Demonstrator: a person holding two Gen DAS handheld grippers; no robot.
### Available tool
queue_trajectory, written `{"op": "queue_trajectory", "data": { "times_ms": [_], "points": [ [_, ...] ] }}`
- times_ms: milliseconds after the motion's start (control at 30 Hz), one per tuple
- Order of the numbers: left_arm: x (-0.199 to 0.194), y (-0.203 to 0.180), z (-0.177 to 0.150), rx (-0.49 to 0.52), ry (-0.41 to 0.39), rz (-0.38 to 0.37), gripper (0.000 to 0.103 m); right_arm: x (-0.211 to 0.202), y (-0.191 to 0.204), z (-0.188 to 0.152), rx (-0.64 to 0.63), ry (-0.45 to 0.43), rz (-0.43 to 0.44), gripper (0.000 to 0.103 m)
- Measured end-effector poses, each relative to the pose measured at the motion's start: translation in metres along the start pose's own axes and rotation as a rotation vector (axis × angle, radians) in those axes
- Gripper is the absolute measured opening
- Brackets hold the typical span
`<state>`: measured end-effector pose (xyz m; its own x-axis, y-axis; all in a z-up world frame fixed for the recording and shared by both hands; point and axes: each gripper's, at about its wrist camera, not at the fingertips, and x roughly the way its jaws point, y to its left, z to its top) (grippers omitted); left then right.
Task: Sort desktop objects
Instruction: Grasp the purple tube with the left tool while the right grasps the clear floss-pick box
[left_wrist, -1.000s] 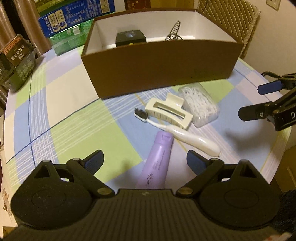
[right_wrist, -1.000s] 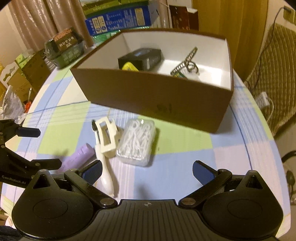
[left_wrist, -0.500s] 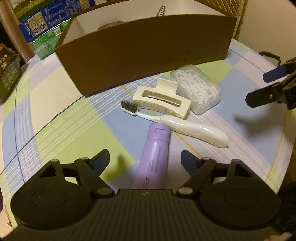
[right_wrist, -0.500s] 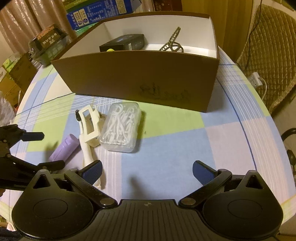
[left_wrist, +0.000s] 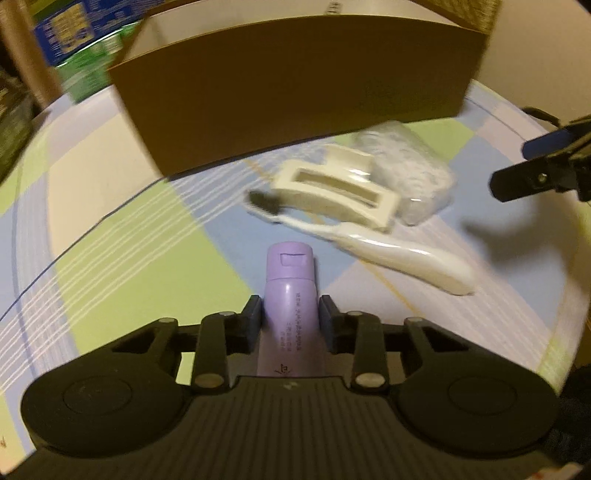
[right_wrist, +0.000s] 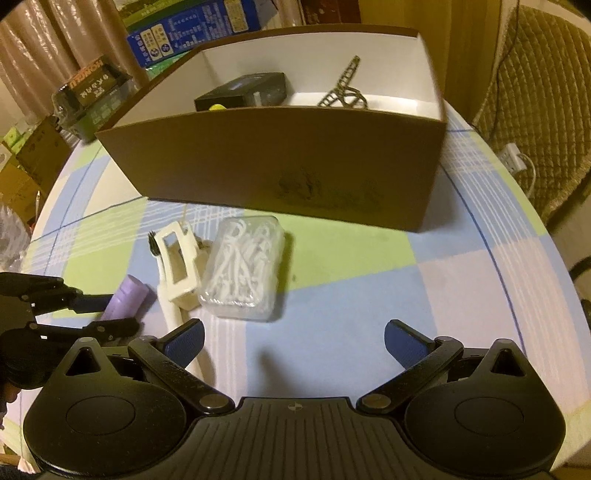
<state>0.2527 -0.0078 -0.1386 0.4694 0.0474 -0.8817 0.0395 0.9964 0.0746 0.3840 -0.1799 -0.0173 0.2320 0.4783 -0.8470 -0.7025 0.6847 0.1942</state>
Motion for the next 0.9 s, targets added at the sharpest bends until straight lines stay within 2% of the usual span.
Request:
{"op": "queue_trajectory", "data": {
  "times_ms": [200, 333, 500, 567, 633, 767, 867, 900],
  "points": [
    [-0.003, 0.032, -0.006, -0.116, 0.015, 0.067, 0.03, 0.019, 0.016, 0.013, -0.037, -0.01, 0.012, 0.101],
    [-0.005, 0.051, -0.01, -0.202, 0.031, 0.085, 0.029, 0.034, 0.024, 0.019, -0.053, -0.002, -0.001, 0.101],
    [-0.009, 0.063, -0.014, -0.253, 0.032, 0.084, 0.029, 0.052, 0.026, 0.03, -0.05, 0.009, -0.028, 0.1],
    [-0.009, 0.065, -0.014, -0.264, 0.034, 0.082, 0.029, 0.058, 0.026, 0.034, -0.06, 0.004, -0.033, 0.096],
    [-0.008, 0.066, -0.013, -0.27, 0.035, 0.081, 0.029, 0.065, 0.027, 0.036, -0.074, 0.014, -0.039, 0.085],
    [-0.008, 0.066, -0.012, -0.275, 0.037, 0.075, 0.029, 0.078, 0.031, 0.038, -0.103, 0.035, -0.042, 0.077],
    [-0.007, 0.067, -0.011, -0.277, 0.039, 0.074, 0.029, 0.081, 0.039, 0.033, -0.201, 0.02, -0.087, 0.059],
    [-0.007, 0.068, -0.011, -0.276, 0.04, 0.074, 0.029, 0.08, 0.04, 0.032, -0.238, 0.01, -0.093, 0.056]
  ]
}}
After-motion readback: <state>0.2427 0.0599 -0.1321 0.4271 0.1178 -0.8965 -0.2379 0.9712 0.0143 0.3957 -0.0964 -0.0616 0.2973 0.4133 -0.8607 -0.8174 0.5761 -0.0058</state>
